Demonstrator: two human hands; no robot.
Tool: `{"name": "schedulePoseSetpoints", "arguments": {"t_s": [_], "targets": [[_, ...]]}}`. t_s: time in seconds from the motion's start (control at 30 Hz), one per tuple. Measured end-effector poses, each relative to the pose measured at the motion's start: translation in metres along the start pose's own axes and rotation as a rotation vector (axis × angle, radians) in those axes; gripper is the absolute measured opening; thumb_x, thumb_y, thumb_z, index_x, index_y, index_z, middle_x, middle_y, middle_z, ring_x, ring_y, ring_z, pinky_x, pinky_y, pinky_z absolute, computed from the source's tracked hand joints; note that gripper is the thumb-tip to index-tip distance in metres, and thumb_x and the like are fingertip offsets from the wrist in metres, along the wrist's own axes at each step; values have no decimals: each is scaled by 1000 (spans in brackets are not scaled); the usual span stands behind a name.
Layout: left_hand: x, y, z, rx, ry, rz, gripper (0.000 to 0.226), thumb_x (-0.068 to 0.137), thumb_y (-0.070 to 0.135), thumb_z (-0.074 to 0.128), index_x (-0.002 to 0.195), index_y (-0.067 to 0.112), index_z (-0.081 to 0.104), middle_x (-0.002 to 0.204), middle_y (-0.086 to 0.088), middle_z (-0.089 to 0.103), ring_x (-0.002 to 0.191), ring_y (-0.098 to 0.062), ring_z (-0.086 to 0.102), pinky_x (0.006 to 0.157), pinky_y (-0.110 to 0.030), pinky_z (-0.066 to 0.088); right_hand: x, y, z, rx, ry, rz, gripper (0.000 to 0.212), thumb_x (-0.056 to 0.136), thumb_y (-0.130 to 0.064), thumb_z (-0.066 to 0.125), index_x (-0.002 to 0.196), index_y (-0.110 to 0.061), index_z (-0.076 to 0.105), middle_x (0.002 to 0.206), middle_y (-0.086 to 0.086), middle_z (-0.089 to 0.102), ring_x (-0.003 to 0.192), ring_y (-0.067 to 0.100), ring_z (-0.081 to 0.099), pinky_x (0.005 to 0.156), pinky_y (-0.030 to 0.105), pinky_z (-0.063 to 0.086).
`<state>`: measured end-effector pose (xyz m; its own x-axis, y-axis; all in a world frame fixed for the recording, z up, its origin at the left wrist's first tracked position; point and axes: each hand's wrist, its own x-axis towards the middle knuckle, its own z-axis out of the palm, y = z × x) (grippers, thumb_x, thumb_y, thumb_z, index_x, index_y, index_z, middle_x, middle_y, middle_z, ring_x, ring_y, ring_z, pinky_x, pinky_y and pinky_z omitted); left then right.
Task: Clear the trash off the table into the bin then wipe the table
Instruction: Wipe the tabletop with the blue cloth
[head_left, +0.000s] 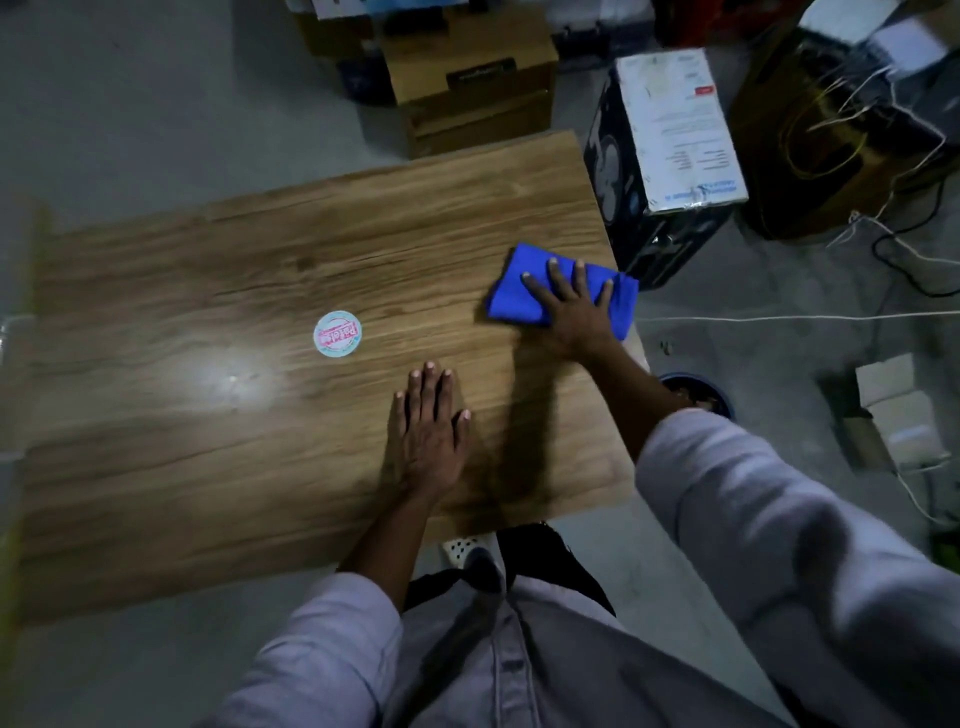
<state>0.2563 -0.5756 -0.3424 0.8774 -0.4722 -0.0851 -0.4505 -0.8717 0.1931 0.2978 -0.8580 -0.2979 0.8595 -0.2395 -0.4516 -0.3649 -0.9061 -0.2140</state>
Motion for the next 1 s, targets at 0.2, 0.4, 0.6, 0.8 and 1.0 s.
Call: {"name": "schedulePoseSetpoints", "arguments": {"t_s": [0.2,0.4,0.6,0.8,1.0], "targets": [[-19,-4,-4,-31,-16,36,63,100,43,34,158,18,32,168,-6,20,156,-24,14,123,-51,16,-136,-19,88,63,66,-131,72,93,-47,57,158,-43,26,169,-4,13,155,40,5,116,70,-3],[-18,-7,-4,-83,-64,26,66,97,44,30,155,14,39,166,-10,26,153,-29,24,122,-50,16,-243,-30,95,244,-142,-157,69,75,-39,45,144,-40,54,158,-7,41,146,28,40,117,48,32],[-41,-19,-3,-108,-13,109,63,98,42,32,153,13,42,164,-11,30,152,-31,27,120,-49,18,-234,9,0,462,253,97,72,78,2,57,143,-30,57,142,11,61,124,33,60,99,30,45],[-81,-26,-1,-125,-6,102,60,101,39,31,154,15,40,164,-8,30,154,-26,23,122,-50,21,-185,-8,70,128,-41,345,68,98,-19,51,158,-37,26,169,10,15,148,50,20,112,74,25],[-93,-39,-3,-398,73,68,48,95,28,38,133,13,65,150,-6,53,143,-26,43,117,-43,29,-250,-110,137,-84,-234,-67,70,101,-25,49,161,-39,15,171,5,1,151,53,9,115,64,25]]}}
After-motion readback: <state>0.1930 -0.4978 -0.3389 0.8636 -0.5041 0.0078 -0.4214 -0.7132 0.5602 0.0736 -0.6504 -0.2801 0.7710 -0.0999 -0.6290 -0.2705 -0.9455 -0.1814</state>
